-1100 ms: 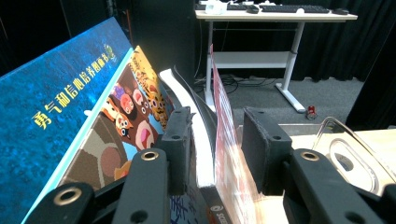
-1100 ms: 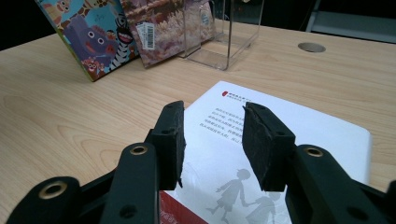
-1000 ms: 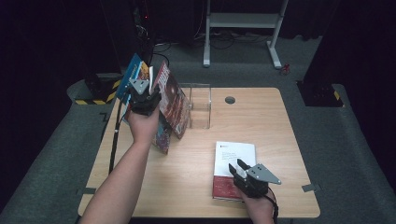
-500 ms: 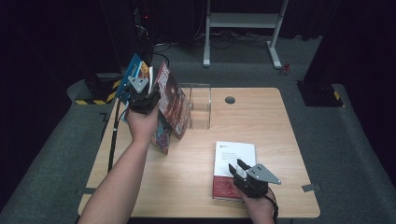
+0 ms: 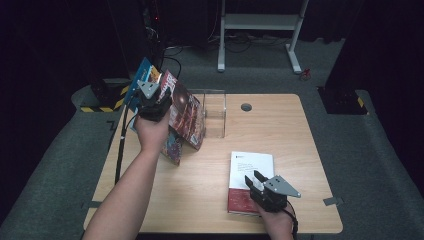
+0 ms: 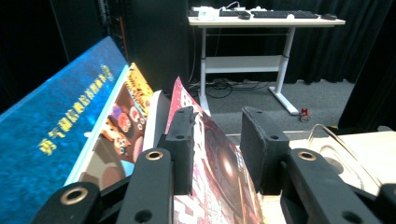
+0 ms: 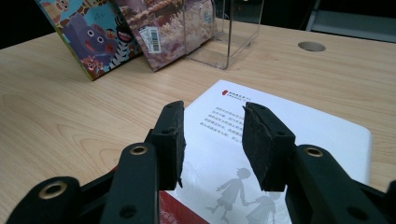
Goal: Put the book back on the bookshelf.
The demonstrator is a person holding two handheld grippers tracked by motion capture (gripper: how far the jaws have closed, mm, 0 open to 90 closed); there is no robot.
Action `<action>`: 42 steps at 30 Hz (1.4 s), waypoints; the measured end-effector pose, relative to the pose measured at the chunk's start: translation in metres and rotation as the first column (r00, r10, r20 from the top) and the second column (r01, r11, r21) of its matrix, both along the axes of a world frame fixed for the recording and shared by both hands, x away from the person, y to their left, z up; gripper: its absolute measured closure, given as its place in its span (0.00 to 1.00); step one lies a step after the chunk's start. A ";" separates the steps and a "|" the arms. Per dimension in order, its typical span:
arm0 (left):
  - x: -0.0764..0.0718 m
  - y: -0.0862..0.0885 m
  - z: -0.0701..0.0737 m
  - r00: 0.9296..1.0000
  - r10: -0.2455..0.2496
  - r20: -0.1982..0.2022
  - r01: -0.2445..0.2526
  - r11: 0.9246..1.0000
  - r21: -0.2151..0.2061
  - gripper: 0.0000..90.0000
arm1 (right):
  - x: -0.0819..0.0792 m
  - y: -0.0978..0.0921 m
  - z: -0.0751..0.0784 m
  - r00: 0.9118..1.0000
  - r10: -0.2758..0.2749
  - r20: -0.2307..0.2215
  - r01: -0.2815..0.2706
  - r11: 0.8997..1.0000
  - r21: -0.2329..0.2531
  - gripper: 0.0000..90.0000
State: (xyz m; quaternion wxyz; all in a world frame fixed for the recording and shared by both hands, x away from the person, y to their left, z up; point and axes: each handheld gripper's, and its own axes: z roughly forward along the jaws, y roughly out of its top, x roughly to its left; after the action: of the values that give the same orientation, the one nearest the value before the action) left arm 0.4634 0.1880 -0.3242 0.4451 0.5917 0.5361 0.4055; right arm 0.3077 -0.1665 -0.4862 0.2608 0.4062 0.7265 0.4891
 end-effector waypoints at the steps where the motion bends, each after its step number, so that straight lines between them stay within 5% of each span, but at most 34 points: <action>1: 0.000 -0.001 0.000 1.000 -0.004 0.000 0.004 1.000 0.001 0.72 | 0.000 0.000 0.000 1.000 0.001 0.001 -0.001 1.000 0.000 0.66; 20: -0.004 -0.007 -0.008 0.996 -0.088 -0.027 0.088 0.996 -0.016 0.68 | 0.000 0.000 0.000 1.000 0.001 -0.006 -0.001 1.000 -0.003 0.65; 42: -0.025 -0.018 -0.037 0.974 -0.215 -0.069 0.215 0.977 -0.011 0.57 | 0.002 0.001 -0.001 1.000 0.006 -0.021 -0.006 1.000 -0.009 0.65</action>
State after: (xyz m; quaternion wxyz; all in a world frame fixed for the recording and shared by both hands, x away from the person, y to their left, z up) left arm 0.4379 0.1696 -0.3609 0.4684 0.6592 0.4850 0.3329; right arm 0.3093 -0.1655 -0.4870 0.2535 0.4079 0.7325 0.4825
